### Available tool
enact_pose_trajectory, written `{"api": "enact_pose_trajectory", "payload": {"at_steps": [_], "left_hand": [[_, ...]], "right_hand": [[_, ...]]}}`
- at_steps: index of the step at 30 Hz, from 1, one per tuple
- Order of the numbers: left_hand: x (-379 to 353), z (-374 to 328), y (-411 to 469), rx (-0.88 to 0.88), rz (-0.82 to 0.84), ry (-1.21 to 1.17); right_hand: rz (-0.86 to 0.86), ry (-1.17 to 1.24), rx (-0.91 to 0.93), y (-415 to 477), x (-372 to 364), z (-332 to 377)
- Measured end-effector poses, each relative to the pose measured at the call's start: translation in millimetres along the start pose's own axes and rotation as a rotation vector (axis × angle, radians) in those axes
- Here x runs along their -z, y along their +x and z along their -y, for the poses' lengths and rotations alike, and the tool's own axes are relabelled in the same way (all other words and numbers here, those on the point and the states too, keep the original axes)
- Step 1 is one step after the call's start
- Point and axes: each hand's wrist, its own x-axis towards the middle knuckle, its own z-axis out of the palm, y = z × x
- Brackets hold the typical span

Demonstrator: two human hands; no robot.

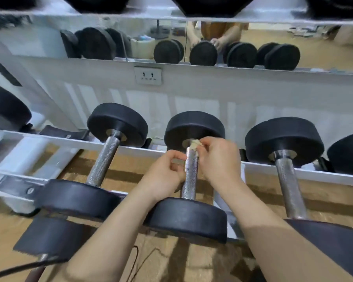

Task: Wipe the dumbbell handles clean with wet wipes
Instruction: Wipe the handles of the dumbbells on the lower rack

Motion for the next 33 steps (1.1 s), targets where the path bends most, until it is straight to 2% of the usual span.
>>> {"api": "enact_pose_trajectory", "payload": {"at_steps": [3, 8, 9, 12, 13, 15, 19, 20, 23, 24, 26, 30, 31, 33], "left_hand": [[0.0, 3.8, -5.3, -0.038, -0.016, 0.057], [-1.2, -0.2, -7.1, -0.035, -0.081, 0.116], [-2.4, -1.4, -8.2, -0.039, -0.078, 0.124], [-1.9, -2.2, -11.6, -0.023, -0.073, 0.082], [-1.8, -0.4, -11.6, -0.024, -0.08, 0.065], [-1.2, 1.8, -13.5, -0.055, -0.149, 0.035], [0.2, 3.9, -13.8, -0.099, -0.242, -0.059], [0.3, 4.1, -14.3, -0.098, -0.245, -0.07], [1.2, 9.5, -13.2, -0.113, -0.289, -0.098], [1.7, 10.6, -12.3, -0.124, -0.316, -0.107], [1.6, 9.6, -9.1, -0.137, -0.294, -0.114], [4.9, 0.6, -4.9, -0.161, -0.101, -0.065], [8.1, -0.3, -3.2, -0.167, -0.071, -0.054], [12.4, -2.7, -1.5, -0.169, -0.014, -0.074]], "right_hand": [[0.063, 0.19, -0.083, -25.2, 6.9, -1.6], [0.474, 0.395, -0.214, -52.5, 33.7, -9.8], [0.487, 0.411, -0.221, -49.6, 36.0, -8.2], [0.194, 0.33, -0.121, -20.4, 26.7, -1.0], [0.152, 0.275, -0.076, -14.3, 22.9, 3.1], [0.206, 0.205, -0.005, -17.9, 17.1, 6.0], [0.523, 0.227, 0.041, -37.3, 32.4, 6.3], [0.524, 0.241, 0.034, -30.9, 33.4, 8.3], [0.223, 0.193, 0.022, 1.4, 24.9, 14.4], [0.193, 0.106, 0.059, 5.9, 20.8, 17.0], [0.265, 0.018, 0.116, 0.9, 16.3, 16.7], [0.489, 0.2, 0.119, -29.0, 27.7, 11.7], [0.496, 0.293, 0.063, -29.7, 30.6, 8.3], [0.326, 0.484, -0.102, -22.6, 30.6, 2.0]]}}
